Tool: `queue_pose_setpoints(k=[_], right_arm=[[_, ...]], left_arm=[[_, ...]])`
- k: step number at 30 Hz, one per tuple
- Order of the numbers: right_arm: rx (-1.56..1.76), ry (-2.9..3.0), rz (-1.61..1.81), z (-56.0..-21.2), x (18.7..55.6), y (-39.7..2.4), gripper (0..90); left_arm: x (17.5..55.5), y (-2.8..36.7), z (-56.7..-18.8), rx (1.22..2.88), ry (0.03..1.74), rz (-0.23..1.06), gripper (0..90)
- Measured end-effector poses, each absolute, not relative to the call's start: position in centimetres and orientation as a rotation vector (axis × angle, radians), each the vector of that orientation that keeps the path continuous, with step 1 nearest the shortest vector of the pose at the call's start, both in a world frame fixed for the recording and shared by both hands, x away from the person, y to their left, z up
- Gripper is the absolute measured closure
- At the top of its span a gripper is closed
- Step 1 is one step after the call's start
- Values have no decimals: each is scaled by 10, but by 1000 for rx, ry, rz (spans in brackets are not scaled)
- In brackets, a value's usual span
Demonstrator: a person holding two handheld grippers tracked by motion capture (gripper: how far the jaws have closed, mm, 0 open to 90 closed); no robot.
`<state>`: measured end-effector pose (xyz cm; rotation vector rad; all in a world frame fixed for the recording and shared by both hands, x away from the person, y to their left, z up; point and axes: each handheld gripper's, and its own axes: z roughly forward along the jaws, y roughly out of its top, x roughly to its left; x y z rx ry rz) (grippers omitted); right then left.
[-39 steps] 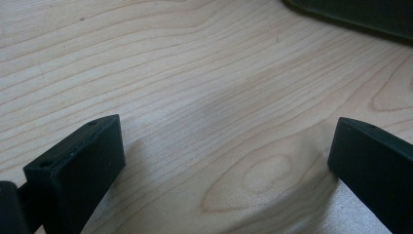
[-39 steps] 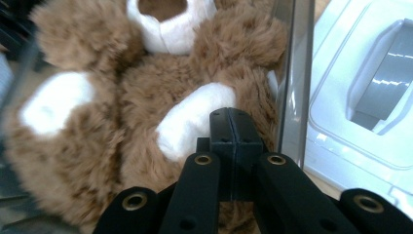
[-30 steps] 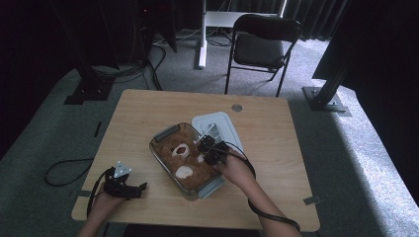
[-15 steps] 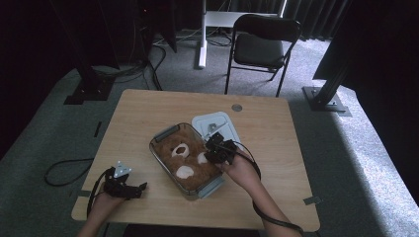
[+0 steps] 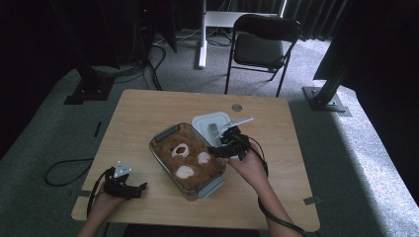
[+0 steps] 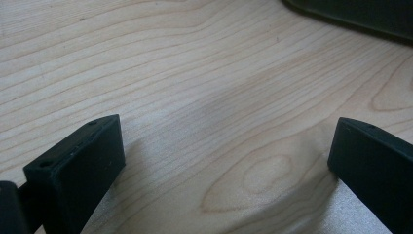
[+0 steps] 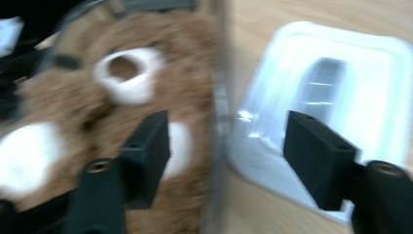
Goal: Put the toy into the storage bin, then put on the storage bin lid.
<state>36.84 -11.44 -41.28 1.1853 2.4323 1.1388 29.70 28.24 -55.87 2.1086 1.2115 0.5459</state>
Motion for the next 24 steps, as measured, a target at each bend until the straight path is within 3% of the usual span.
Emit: queue_pose_setpoints(k=[7, 13, 24], right_arm=[[1355, 2330, 1169, -424, 393, -138, 259], [1466, 2295, 1115, -442, 415, -149, 125], [1517, 2296, 1054, -456, 440, -148, 128]], left_arm=[[297, 283, -559, 2112, 1211, 545, 5], [297, 283, -559, 2112, 1212, 544, 5], [297, 283, -559, 2111, 1213, 545, 5]])
